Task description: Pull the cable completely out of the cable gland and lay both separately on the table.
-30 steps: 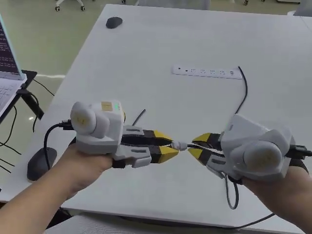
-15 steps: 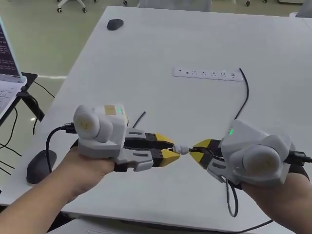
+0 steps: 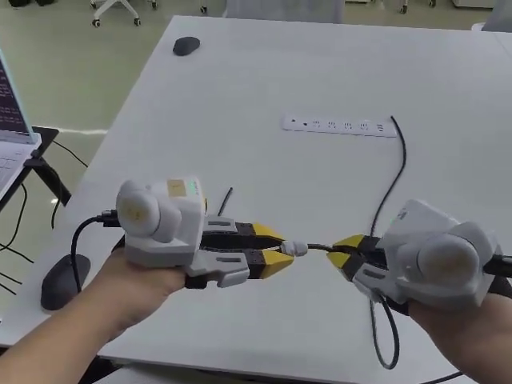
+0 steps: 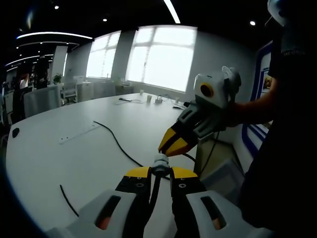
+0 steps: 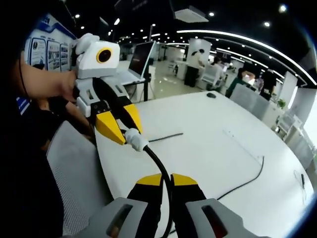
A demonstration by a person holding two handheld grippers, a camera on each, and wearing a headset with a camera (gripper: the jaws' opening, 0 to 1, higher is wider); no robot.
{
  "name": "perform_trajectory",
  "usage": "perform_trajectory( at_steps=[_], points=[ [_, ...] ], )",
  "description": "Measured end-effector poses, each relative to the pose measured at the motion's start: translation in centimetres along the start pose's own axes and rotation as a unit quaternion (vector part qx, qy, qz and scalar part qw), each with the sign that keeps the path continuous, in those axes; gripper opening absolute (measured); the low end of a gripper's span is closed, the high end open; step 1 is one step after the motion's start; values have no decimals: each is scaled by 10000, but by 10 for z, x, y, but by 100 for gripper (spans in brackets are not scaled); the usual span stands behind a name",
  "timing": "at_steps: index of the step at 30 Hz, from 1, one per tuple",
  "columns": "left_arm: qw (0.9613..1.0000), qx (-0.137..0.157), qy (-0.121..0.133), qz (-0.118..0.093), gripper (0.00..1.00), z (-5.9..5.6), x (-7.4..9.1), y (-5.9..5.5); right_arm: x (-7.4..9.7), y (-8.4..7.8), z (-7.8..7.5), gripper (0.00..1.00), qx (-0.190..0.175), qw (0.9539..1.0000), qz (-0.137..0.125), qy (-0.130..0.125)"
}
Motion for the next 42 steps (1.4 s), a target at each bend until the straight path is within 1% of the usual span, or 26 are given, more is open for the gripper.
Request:
perform_trajectory(
  at_steps=[3, 6, 7, 9, 10, 11, 12, 15, 16, 18, 19, 20, 23, 26, 27, 28, 31, 35, 36, 37, 38, 39, 40, 41, 42],
  points=[
    [10000, -17, 3, -5, 15, 0, 0, 1, 0, -6, -3, 0, -309, 9995, 73, -57],
    [10000, -21, -5, 1, 15, 0, -1, 2, 0, -11, -6, 0, -504, 9986, 132, -133],
    [10000, -21, -6, -1, 15, -1, -1, 2, -1, -15, -8, 0, -667, 9974, 188, -197],
    [10000, -12, 1, -10, 15, 0, -1, 2, -1, -20, -11, 0, -782, 9963, 244, -275],
    [10000, -4, 1, -25, 15, -1, -1, 3, -1, -23, -14, 0, -961, 9943, 286, -364],
    [10000, -4, 0, -30, 15, -1, -1, 3, -1, -24, -14, 0, -1040, 9934, 307, -380],
    [10000, 1, -10, -48, 15, -1, -1, 4, -1, -29, -16, 0, -1241, 9909, 355, -393],
    [10000, 1, -21, -42, 15, -1, -2, 3, -1, -37, -18, 0, -1424, 9877, 451, -470],
    [10000, 9, -29, -38, 15, -2, -4, 3, -1, -40, -18, 0, -1584, 9849, 510, -481],
    [10000, 6, -51, -15, 15, -2, -6, 2, -1, -45, -19, 0, -1777, 9810, 576, -519],
    [10000, 5, -62, -7, 15, -3, -7, 1, -2, -46, -19, 0, -1829, 9800, 579, -528],
    [10000, 9, -85, 8, 15, -3, -9, 0, -2, -48, -18, 0, -1933, 9776, 617, -559],
    [9999, 10, -116, 45, 15, -5, -12, 0, -3, -50, -18, 0, -1966, 9763, 657, -620],
    [9999, 19, -125, 41, 14, -5, -12, -1, -3, -52, -17, 0, -1995, 9755, 705, -603],
    [9999, 25, -117, 36, 14, -4, -11, -1, -1, -50, -18, 0, -2008, 9758, 611, -612],
    [9999, 35, -111, 26, 14, -3, -10, -2, 1, -46, -19, 0, -2092, 9745, 530, -613],
    [9997, 160, -68, -148, 14, 0, -5, 0, 4, -42, -20, 0, -2081, 9754, 481, -536],
    [9998, 149, -20, -152, 14, 2, -3, 0, 2, -40, -17, 0, -2026, 9772, 431, -465],
    [9997, 152, -23, -164, 14, 1, -4, 0, 2, -39, -14, 0, -1961, 9791, 381, -380],
    [9998, 151, -28, -159, 14, 1, -4, 1, 1, -39, -11, 0, -1917, 9802, 394, -310],
    [9998, 132, -28, -141, 14, 1, -4, 0, 1, -39, -9, 0, -1879, 9809, 409, -308],
    [9998, 138, -44, -155, 14, 1, -3, 0, 1, -36, -6, 0, -1683, 9854, 220, -148],
    [9997, 155, -56, -171, 14, 1, -3, 1, 1, -33, -4, 0, -1699, 9853, 154, -96],
    [9997, 155, -64, -162, 14, 0, -3, 0, 2, -33, -3, 0, -1698, 9852, 187, -113],
    [9997, 142, -81, -157, 14, 0, -3, 1, 2, -29, -1, 1, -1526, 9883, 36, -8]
  ],
)
Point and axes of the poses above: the centre of the closed fingertips' face, and the gripper's own axes: x roughly backward along the fingers, z roughly to its left, y roughly out of its top, the point moved 7 cm from there along x, roughly backward along the fingers, and after that the axes turned 14 degrees about -y, right-handed, at the moved point
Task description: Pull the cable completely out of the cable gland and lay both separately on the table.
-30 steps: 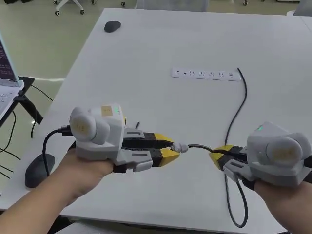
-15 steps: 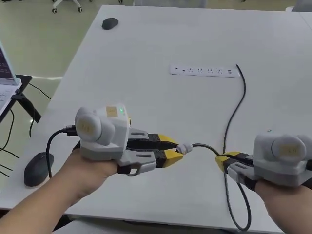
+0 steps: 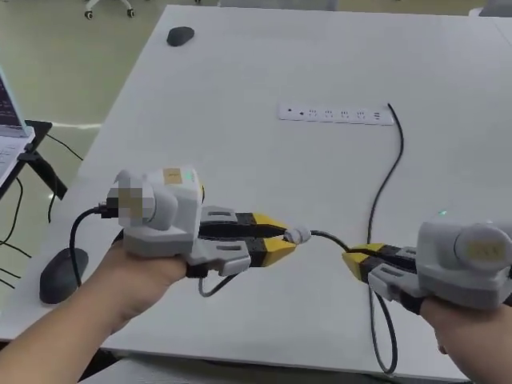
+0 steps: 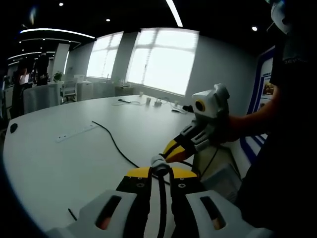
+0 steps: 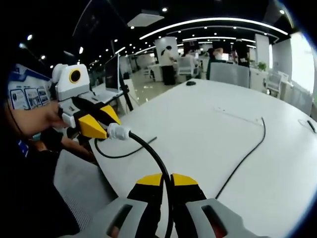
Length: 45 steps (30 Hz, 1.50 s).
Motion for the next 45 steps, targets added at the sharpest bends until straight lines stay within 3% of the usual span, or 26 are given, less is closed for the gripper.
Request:
perform_trajectory(
  at_steps=[4, 7, 9, 12, 14, 15, 18, 22, 34, 38, 45],
  points=[
    [10000, 3, -31, 11, 14, -2, 0, 0, -1, 6, 6, 1, 183, 9997, -90, 166],
    [10000, 38, -78, 1, 14, -3, 0, 0, -2, 14, 14, 2, 544, 9973, -253, 433],
    [9999, 29, -130, 10, 14, -4, -1, 0, -2, 20, 23, 2, 901, 9927, -423, 686],
    [9998, 54, -191, 59, 14, -6, -5, -2, -4, 21, 35, 1, 1301, 9855, -452, 986],
    [9998, 34, -191, 84, 14, -6, -5, -3, -5, 21, 37, 0, 1578, 9820, -374, 970],
    [9998, 57, -187, 77, 14, -6, -4, -3, -5, 23, 37, 0, 1603, 9814, -462, 946],
    [9996, 161, -214, -37, 14, -5, -1, -2, -2, 26, 35, 0, 1441, 9839, -457, 950],
    [9999, 32, -165, -31, 15, -4, -2, 0, 0, 28, 36, 0, 1327, 9859, -389, 947],
    [9999, 28, -159, -18, 15, -6, -3, 2, 5, 29, 37, 0, 1485, 9848, -374, 822],
    [9999, 41, -134, -69, 14, -7, -3, 4, 6, 30, 36, 0, 1364, 9870, -408, 740],
    [9999, 18, -44, -127, 14, -6, 6, 6, 8, 24, 20, 0, 961, 9940, -326, 412]
  ],
)
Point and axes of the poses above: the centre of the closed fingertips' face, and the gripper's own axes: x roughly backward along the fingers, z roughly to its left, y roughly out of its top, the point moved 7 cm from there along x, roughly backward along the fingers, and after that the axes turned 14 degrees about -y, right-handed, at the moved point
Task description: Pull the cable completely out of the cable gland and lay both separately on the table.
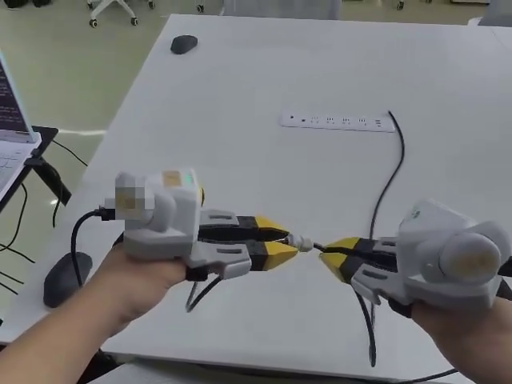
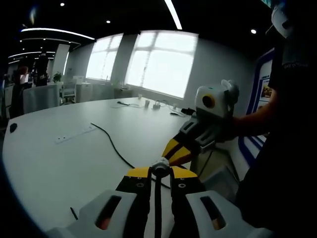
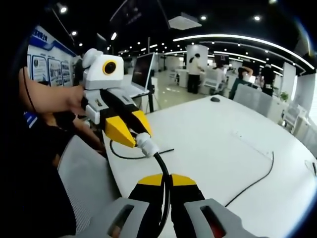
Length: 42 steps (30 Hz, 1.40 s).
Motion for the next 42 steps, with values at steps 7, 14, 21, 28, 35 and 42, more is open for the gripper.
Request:
perform_trajectory(
  at_steps=[7, 14, 21, 28, 35, 42],
  points=[
    [10000, -9, 63, -30, 14, -2, 1, -2, 2, -13, -10, 0, -641, 9976, 131, -236],
    [9999, 22, 106, -36, 13, -1, 3, -4, 1, -33, -26, 0, -1450, 9872, 297, -597],
    [9999, 60, 123, -75, 13, 3, 0, -7, 1, -41, -29, 0, -2139, 9748, 336, -538],
    [9999, 53, 118, -79, 13, 3, 2, -5, 2, -40, -26, 0, -2157, 9748, 277, -507],
    [10000, 22, 88, -38, 13, 0, 4, -5, 4, -40, -21, 0, -1921, 9804, 183, -401],
    [9999, 53, 52, -90, 13, -3, 6, -4, 4, -25, -14, 1, -1218, 9925, -47, -114]
  ],
)
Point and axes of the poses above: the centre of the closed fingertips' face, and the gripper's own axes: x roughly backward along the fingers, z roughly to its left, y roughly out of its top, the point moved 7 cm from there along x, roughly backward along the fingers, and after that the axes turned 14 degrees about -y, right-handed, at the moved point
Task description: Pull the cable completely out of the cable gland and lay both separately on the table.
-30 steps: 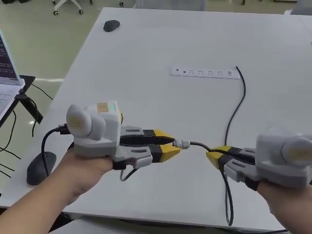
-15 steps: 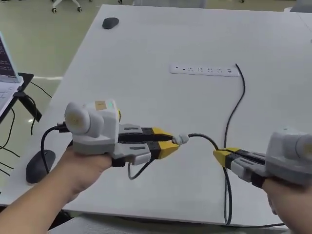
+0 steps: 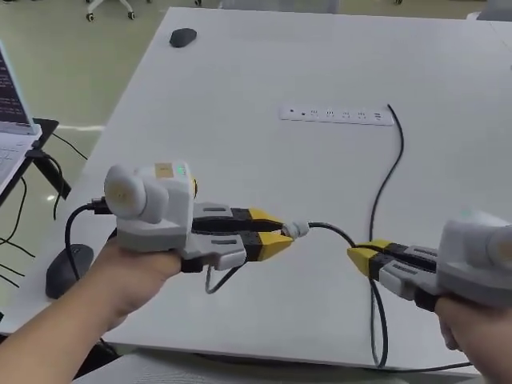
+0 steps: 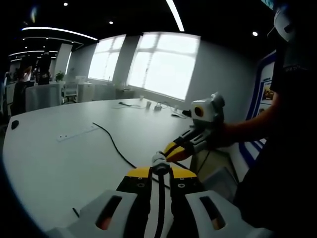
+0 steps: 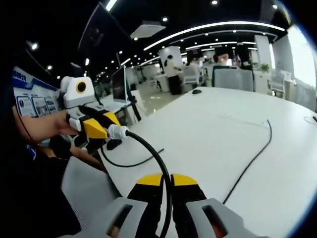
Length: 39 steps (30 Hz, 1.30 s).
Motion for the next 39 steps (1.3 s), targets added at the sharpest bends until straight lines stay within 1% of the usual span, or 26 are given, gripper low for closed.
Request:
perform_trajectory(
  at_steps=[3, 5, 7, 8, 10, 12, 14, 16, 17, 18, 20, 23, 24, 26, 27, 28, 29, 31, 33, 34, 35, 37, 39],
  points=[
    [10000, -7, -54, 13, 13, -3, -2, 0, -4, 6, 7, 1, 461, 9988, -39, 141],
    [9999, 12, -111, 33, 13, -4, -3, -1, -6, 12, 17, 2, 759, 9966, -89, 301],
    [9999, 11, -143, 61, 13, -6, -5, -2, -8, 16, 26, 2, 943, 9945, -123, 443],
    [9998, 26, -172, 65, 13, -7, -5, -2, -9, 18, 29, 2, 1010, 9937, -116, 474],
    [9998, 24, -174, 74, 13, -7, -4, -3, -10, 20, 34, 2, 1310, 9899, -156, 518],
    [9998, 43, -195, 91, 13, -7, -3, -3, -10, 21, 39, 2, 1378, 9886, -121, 592],
    [9997, 52, -230, 118, 13, -8, -3, -4, -10, 23, 44, 2, 1607, 9841, -198, 735],
    [9995, 57, -269, 144, 13, -9, -3, -4, -10, 23, 47, 2, 1697, 9817, -198, 846],
    [9995, 60, -269, 165, 13, -9, -2, -5, -11, 23, 48, 1, 1725, 9812, -174, 848],
    [9995, 55, -264, 159, 13, -9, -2, -6, -11, 22, 48, 1, 1863, 9787, -152, 854],
    [9995, 92, -272, 143, 13, -10, -1, -7, -10, 22, 49, 0, 1899, 9775, -109, 913],
    [9995, 126, -281, 111, 14, -10, 0, -7, -8, 23, 50, 0, 1921, 9772, -93, 893],
    [9994, 131, -283, 115, 14, -10, 0, -7, -8, 22, 51, 0, 1894, 9778, -45, 898],
    [9995, 60, -275, 161, 15, -11, -1, -7, -7, 22, 52, 0, 1950, 9772, -40, 844],
    [9994, 72, -263, 195, 15, -11, -2, -7, -7, 22, 53, 0, 1962, 9772, 9, 811],
    [9994, 91, -256, 214, 15, -11, -3, -8, -7, 21, 54, 0, 1959, 9774, 73, 791],
    [9995, 96, -205, 217, 15, -10, -3, -8, -6, 22, 54, 0, 1957, 9775, 71, 789],
    [9997, 87, -134, 196, 16, -9, -4, -8, -5, 22, 55, 0, 1830, 9801, 134, 764],
    [9998, 28, -112, 178, 15, -8, -5, -7, -6, 22, 54, 0, 1861, 9800, 125, 695],
    [9997, -28, -120, 201, 15, -9, -5, -7, -6, 22, 54, 0, 1830, 9806, 139, 685],
    [9997, -20, -124, 208, 15, -9, -5, -7, -6, 22, 54, 0, 1807, 9810, 150, 683],
    [9996, -57, -161, 217, 14, -9, -5, -6, -4, 22, 54, 0, 1810, 9809, 149, 693],
    [9995, -25, -220, 224, 14, -10, -5, -6, -2, 22, 54, 0, 1798, 9810, 140, 716]
  ],
)
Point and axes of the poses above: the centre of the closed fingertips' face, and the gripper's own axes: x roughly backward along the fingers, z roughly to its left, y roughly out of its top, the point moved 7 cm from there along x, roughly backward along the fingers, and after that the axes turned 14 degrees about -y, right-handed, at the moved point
